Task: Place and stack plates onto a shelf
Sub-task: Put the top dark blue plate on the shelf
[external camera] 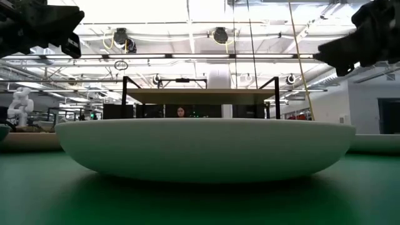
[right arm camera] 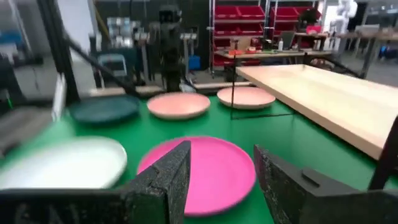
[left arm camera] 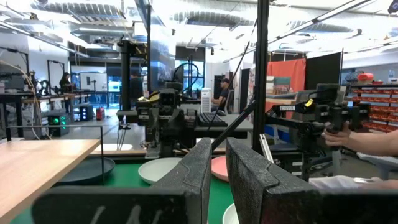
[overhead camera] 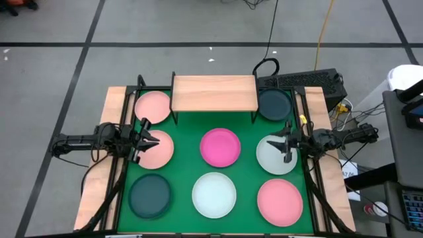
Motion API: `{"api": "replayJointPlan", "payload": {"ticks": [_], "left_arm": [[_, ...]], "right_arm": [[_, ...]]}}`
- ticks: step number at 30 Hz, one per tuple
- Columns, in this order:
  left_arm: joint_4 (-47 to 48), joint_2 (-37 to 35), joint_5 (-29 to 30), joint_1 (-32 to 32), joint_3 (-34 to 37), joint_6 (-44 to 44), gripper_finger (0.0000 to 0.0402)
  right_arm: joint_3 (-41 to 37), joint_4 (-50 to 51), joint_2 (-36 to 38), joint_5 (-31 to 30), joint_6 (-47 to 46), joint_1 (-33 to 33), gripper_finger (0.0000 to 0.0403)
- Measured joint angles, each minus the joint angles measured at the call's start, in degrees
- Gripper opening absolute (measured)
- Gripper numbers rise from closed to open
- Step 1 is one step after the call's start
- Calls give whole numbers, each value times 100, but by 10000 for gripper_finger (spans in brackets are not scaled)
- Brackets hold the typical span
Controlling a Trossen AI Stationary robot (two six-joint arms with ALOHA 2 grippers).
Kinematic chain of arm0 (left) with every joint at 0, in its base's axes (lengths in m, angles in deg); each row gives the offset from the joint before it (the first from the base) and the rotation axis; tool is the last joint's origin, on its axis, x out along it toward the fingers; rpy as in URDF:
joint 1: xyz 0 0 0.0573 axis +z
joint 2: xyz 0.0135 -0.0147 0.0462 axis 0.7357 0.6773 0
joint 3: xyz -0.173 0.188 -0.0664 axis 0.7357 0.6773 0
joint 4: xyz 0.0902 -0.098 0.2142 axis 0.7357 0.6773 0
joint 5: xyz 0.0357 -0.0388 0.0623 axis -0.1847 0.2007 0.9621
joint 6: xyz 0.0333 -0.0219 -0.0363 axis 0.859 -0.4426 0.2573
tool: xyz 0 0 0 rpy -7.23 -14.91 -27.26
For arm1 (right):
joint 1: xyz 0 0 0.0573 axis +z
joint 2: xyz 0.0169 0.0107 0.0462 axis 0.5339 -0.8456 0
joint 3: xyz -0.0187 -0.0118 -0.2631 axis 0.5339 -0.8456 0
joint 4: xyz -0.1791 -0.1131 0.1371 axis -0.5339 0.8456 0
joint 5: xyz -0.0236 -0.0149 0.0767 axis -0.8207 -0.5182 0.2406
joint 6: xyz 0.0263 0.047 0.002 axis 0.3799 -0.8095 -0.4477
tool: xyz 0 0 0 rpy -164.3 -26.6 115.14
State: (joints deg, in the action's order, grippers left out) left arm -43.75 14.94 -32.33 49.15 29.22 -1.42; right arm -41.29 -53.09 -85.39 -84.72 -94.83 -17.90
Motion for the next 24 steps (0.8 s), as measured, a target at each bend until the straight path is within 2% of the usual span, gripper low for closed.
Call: {"api": "replayJointPlan", "payload": {"ticks": [5, 10, 15, 21, 24], "left_arm": [[0, 1, 0, 1, 0, 0, 56], [2, 1, 0, 0, -1, 0, 56], [1, 2, 0, 1, 0, 0, 56], [0, 0, 0, 1, -2, 0, 56], [0, 1, 0, 1, -2, 0, 56]], "right_arm": [[0, -567, 2, -2, -783, -1, 155], [0, -1089, 2, -12, -768, -2, 155], [0, -1304, -105, -28, -347, -2, 155], [34, -1186, -712, -141, -334, -43, 155], [309, -865, -1202, -199, -354, -129, 155]]}}
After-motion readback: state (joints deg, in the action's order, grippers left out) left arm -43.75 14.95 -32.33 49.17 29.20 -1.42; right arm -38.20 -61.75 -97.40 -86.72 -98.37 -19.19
